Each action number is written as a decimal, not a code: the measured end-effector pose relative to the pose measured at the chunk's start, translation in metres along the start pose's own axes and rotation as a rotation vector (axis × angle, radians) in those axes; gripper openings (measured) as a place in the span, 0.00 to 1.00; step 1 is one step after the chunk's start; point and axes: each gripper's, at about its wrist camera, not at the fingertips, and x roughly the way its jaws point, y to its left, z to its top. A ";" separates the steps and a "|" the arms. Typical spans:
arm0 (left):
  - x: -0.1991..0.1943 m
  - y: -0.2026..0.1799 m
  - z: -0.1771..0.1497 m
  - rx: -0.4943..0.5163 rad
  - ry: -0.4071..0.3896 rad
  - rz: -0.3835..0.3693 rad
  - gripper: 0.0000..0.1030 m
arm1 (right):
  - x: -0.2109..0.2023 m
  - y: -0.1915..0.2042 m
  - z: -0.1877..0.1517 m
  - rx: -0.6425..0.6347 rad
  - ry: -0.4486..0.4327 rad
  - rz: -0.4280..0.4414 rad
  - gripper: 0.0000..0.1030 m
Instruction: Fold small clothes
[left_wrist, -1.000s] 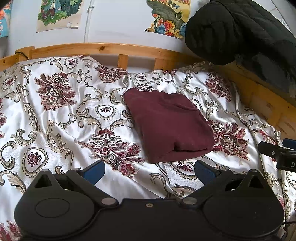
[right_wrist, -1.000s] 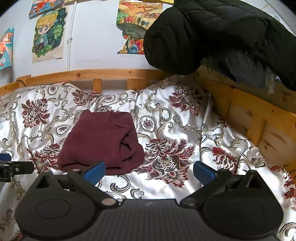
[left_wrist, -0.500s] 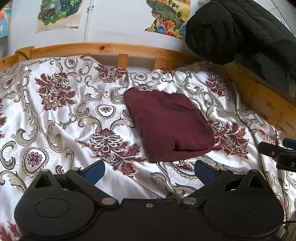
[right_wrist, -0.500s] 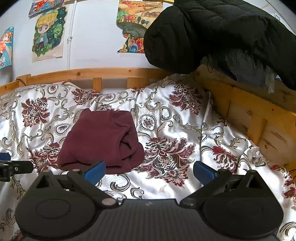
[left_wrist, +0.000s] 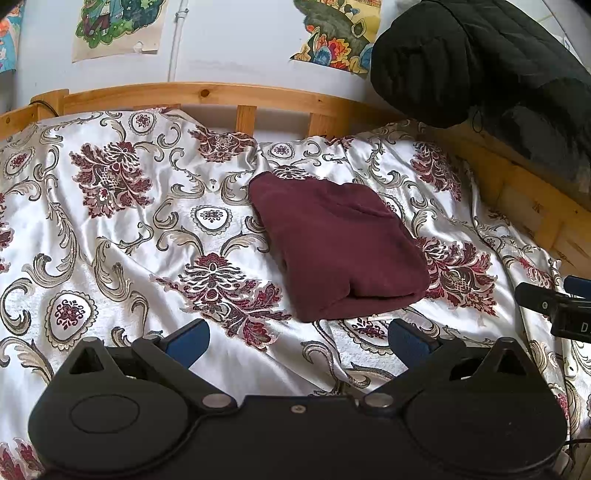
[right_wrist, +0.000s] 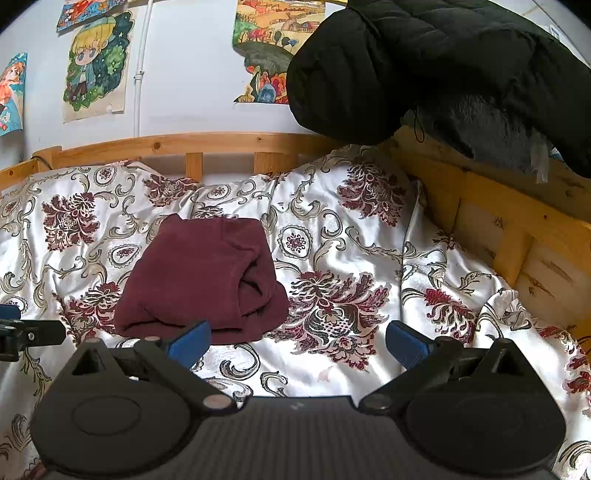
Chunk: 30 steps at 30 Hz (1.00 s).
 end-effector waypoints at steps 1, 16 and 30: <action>0.000 0.000 0.000 0.000 -0.001 0.000 0.99 | -0.001 0.001 -0.001 0.000 0.001 0.000 1.00; 0.001 0.000 0.001 -0.003 0.003 -0.001 0.99 | 0.001 -0.003 0.001 0.003 0.003 0.003 1.00; 0.000 0.003 -0.001 -0.007 0.005 -0.004 0.99 | 0.001 -0.004 0.001 0.007 0.007 0.004 1.00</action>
